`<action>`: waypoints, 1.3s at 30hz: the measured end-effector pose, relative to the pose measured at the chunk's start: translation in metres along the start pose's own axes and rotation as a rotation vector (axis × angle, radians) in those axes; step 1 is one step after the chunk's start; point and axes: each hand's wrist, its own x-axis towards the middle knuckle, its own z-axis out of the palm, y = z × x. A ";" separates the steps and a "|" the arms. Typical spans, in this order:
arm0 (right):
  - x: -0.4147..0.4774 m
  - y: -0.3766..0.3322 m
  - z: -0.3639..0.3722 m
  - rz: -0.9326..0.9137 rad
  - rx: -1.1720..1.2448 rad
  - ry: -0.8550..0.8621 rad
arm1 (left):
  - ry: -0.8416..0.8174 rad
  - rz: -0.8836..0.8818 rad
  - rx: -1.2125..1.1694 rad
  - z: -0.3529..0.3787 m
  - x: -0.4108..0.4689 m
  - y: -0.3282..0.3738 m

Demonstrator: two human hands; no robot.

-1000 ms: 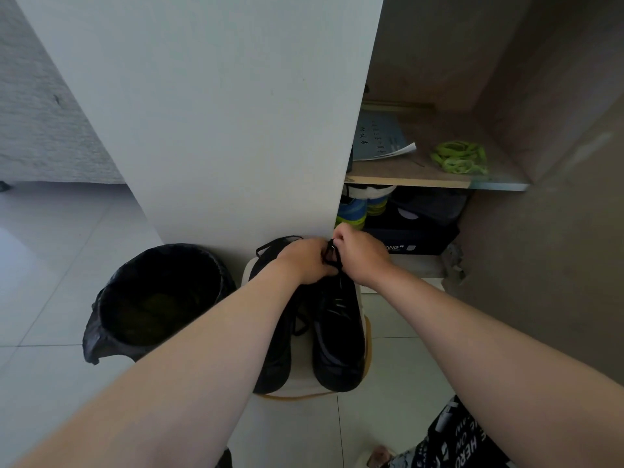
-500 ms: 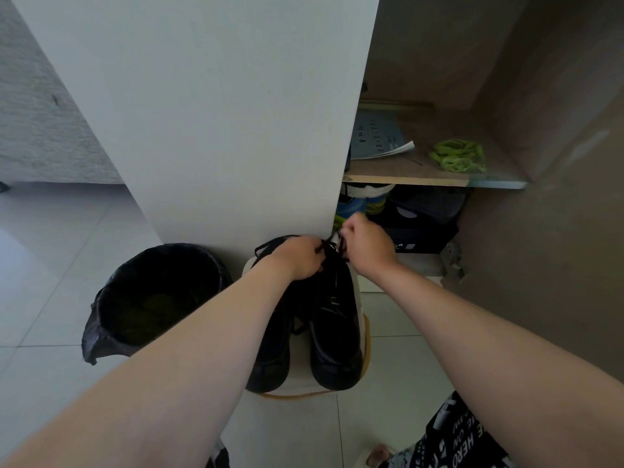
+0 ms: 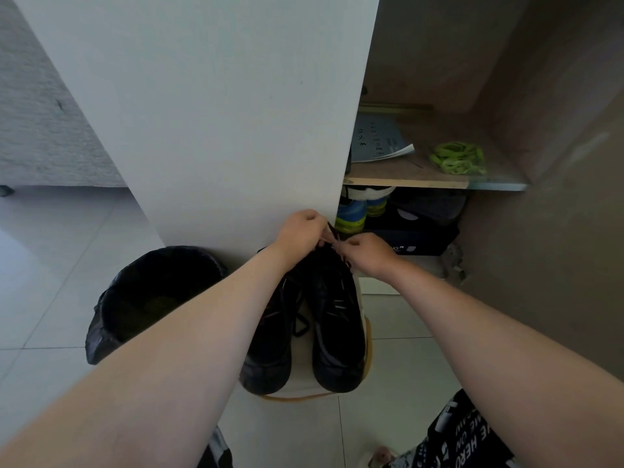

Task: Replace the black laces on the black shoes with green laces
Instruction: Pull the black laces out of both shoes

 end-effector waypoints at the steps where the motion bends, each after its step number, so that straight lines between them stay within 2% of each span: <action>1: 0.001 0.003 0.000 -0.006 -0.050 -0.042 | 0.022 -0.007 -0.039 -0.003 0.001 0.000; 3: 0.001 0.007 0.002 -0.034 -0.189 -0.105 | 0.031 0.005 -0.034 -0.008 0.002 -0.001; 8: 0.000 0.003 0.005 -0.097 -0.302 -0.030 | 0.045 0.069 0.093 -0.011 0.008 -0.009; 11: -0.001 -0.003 0.010 -0.115 -0.350 0.032 | 0.058 0.128 0.475 -0.016 0.009 -0.016; 14: -0.003 -0.007 0.012 -0.155 -0.443 0.058 | -0.013 0.382 0.904 -0.016 0.002 -0.017; 15: -0.003 -0.008 0.011 -0.163 -0.452 0.060 | -0.062 0.463 0.974 -0.013 -0.001 -0.015; 16: -0.004 -0.009 0.011 -0.173 -0.459 0.064 | -0.120 0.482 0.953 -0.011 -0.003 -0.013; 18: -0.006 -0.009 0.009 -0.179 -0.464 0.070 | -0.189 0.391 0.860 -0.004 -0.005 -0.010; 22: -0.006 -0.004 0.009 -0.167 -0.353 0.073 | -0.246 0.281 1.044 -0.002 0.001 -0.008; 25: -0.004 -0.002 0.008 -0.133 -0.320 0.023 | -0.274 0.181 1.011 -0.006 0.005 -0.008; 28: -0.004 -0.001 0.008 -0.084 -0.343 -0.054 | -0.152 0.165 0.807 -0.008 0.002 -0.006; 31: -0.002 0.001 0.009 -0.052 -0.351 -0.050 | 0.048 0.155 0.537 -0.009 0.001 0.001; 35: -0.001 0.002 0.007 -0.036 -0.317 -0.043 | 0.281 0.204 0.333 -0.008 -0.005 0.004; 37: -0.001 0.000 0.006 -0.043 -0.328 -0.037 | 0.332 0.257 0.319 -0.006 -0.010 0.003; 39: -0.003 0.000 0.004 -0.045 -0.408 -0.043 | 0.318 0.244 0.428 -0.005 -0.013 0.005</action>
